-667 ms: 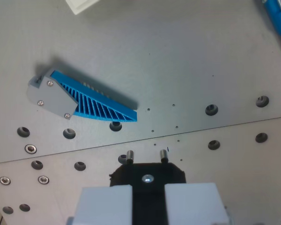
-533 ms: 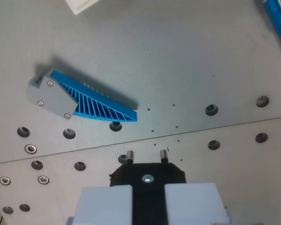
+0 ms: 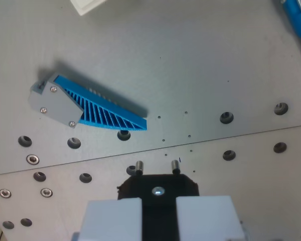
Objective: Move above the white socket
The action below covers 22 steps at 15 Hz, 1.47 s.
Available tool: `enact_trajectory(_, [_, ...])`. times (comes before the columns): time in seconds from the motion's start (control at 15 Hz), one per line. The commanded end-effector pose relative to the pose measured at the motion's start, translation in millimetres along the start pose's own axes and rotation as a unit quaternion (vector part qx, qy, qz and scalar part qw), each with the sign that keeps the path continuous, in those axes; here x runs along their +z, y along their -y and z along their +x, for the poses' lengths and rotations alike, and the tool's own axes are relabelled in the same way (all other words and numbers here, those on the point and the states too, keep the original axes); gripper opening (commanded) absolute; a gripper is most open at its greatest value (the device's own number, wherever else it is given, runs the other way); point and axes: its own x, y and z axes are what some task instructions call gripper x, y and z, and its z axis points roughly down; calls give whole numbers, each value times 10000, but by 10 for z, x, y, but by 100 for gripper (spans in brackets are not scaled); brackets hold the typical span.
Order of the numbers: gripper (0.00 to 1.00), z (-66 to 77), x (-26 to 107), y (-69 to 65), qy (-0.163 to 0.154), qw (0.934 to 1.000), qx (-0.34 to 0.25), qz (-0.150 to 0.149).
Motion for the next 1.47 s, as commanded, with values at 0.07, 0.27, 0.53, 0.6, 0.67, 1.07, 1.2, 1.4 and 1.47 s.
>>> enact_trajectory(0.07, [0,17,31,9,-18,9999,-134,18])
enact_trajectory(0.27, [0,41,73,22,-45,9996,-260,31])
enact_trajectory(0.53, [0,85,142,46,-71,9991,-412,47])
enact_trajectory(0.6, [0,98,164,54,-70,9989,-454,50])
enact_trajectory(0.67, [0,113,187,63,-64,9987,-509,53])
enact_trajectory(1.07, [0,215,357,125,8,9963,-852,70])
enact_trajectory(1.2, [0,255,427,152,32,9953,-962,81])
enact_trajectory(1.4, [0,321,544,199,59,9932,-1162,100])
enact_trajectory(1.47, [0,345,586,216,65,9925,-1219,109])
